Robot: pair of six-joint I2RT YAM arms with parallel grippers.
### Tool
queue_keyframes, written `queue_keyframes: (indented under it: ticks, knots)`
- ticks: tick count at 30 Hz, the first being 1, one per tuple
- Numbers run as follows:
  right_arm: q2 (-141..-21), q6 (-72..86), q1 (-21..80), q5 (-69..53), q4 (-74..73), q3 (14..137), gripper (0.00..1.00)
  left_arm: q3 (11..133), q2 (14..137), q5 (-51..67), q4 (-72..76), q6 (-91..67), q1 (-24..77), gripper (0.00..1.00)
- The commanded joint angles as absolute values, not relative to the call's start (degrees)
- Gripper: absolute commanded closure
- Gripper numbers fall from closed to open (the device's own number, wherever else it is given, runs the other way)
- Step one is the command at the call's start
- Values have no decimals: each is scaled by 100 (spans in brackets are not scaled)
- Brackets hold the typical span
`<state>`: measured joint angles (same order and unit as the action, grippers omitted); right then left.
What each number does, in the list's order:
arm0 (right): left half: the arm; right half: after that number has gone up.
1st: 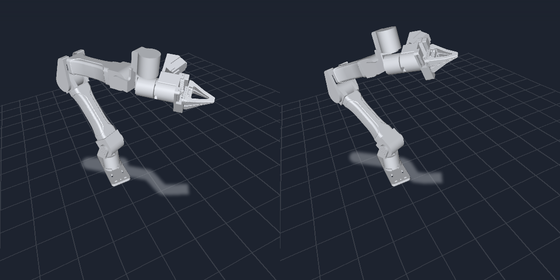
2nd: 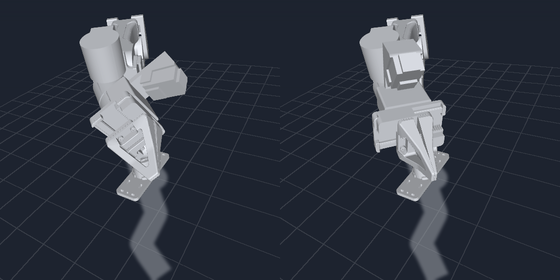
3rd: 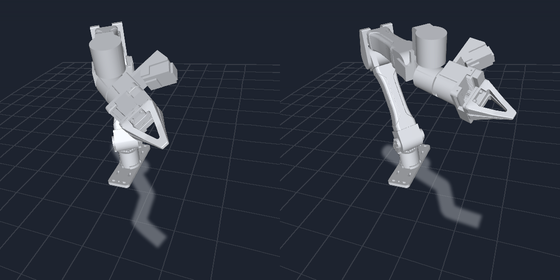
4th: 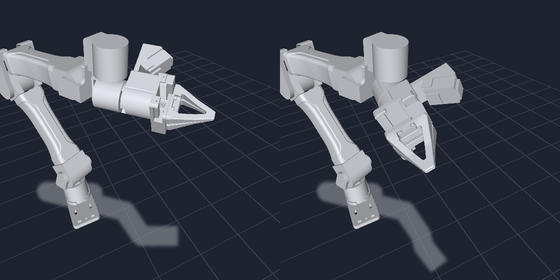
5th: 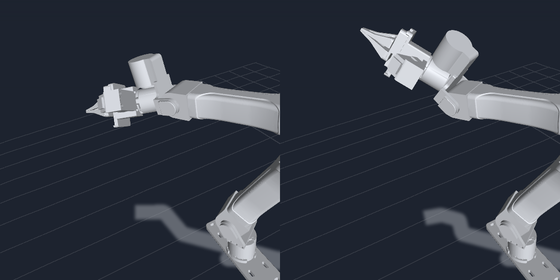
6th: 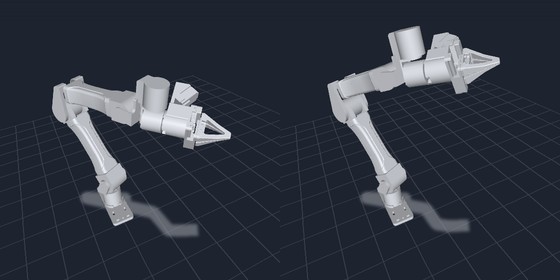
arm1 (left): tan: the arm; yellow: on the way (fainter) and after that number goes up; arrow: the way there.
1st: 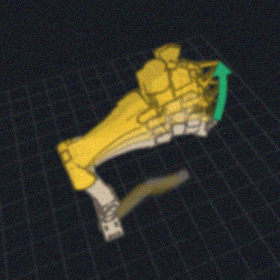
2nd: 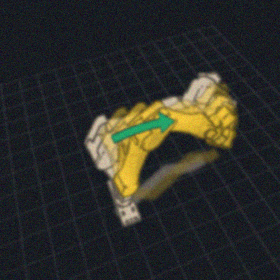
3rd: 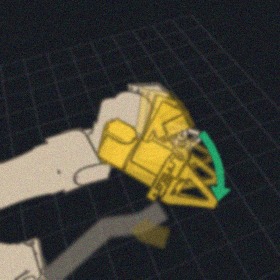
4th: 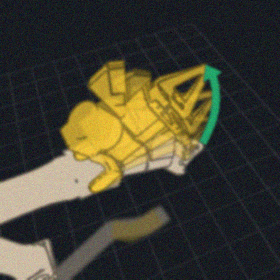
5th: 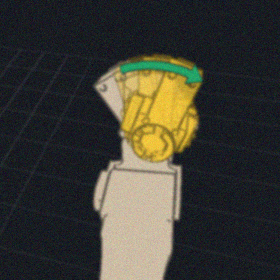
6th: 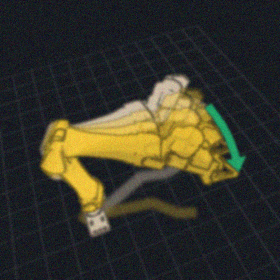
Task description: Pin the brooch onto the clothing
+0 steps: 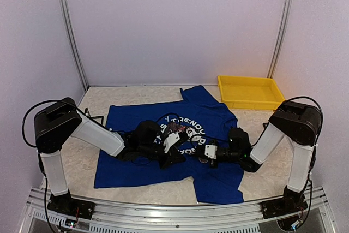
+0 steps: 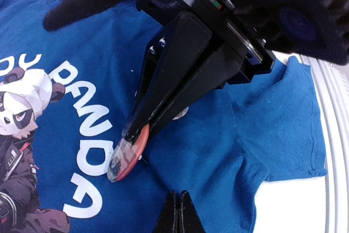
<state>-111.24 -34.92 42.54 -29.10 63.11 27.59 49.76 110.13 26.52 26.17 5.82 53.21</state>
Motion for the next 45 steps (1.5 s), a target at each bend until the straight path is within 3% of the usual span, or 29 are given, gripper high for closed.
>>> queue_keyframes:
  ticks: [1,5,14,17,19,22,39,45]
  knots:
    - [-11029,-3988,4358,-2847,5907,2878,100,4942,10862,2845,2777,536,5287,100]
    - [-11072,-4222,4464,-2852,5850,2824,100,4915,10859,2837,2844,490,5248,100]
    - [-11177,-3093,4414,-3642,6515,2684,100,4815,10937,2513,2827,567,5188,100]
    - [-11231,-2743,4402,-3798,6770,2656,100,4818,10975,2488,2734,590,5186,89]
    - [-11249,-2552,4401,-3928,6883,2639,100,4816,10949,2487,2664,638,5193,74]
    - [-11296,-2414,4392,-3983,7002,2630,100,4751,10881,2447,2715,687,5194,66]
    - [-11245,-2314,4359,-3921,7170,2612,100,4656,10706,2093,2887,1265,5353,76]
    - [-11004,-2652,4239,-4028,6715,2742,100,4580,10665,2029,2787,1311,5360,67]
